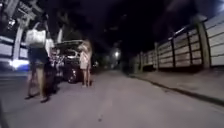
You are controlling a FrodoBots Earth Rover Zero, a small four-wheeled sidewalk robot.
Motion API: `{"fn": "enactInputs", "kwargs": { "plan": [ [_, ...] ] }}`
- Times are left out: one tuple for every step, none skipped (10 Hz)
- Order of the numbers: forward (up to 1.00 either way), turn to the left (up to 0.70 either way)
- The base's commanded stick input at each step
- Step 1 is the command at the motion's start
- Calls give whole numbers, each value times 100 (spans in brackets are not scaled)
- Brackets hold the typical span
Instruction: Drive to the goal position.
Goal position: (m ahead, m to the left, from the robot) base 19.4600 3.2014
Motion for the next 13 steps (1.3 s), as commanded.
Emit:
{"fn": "enactInputs", "kwargs": {
  "plan": [
    [70,-19],
    [70,-35],
    [70,-35],
    [70,-35],
    [70,-35],
    [70,-35],
    [70,-35],
    [70,-35],
    [70,-30],
    [70,-22],
    [70,-13],
    [70,-5],
    [70,0]
  ]
}}
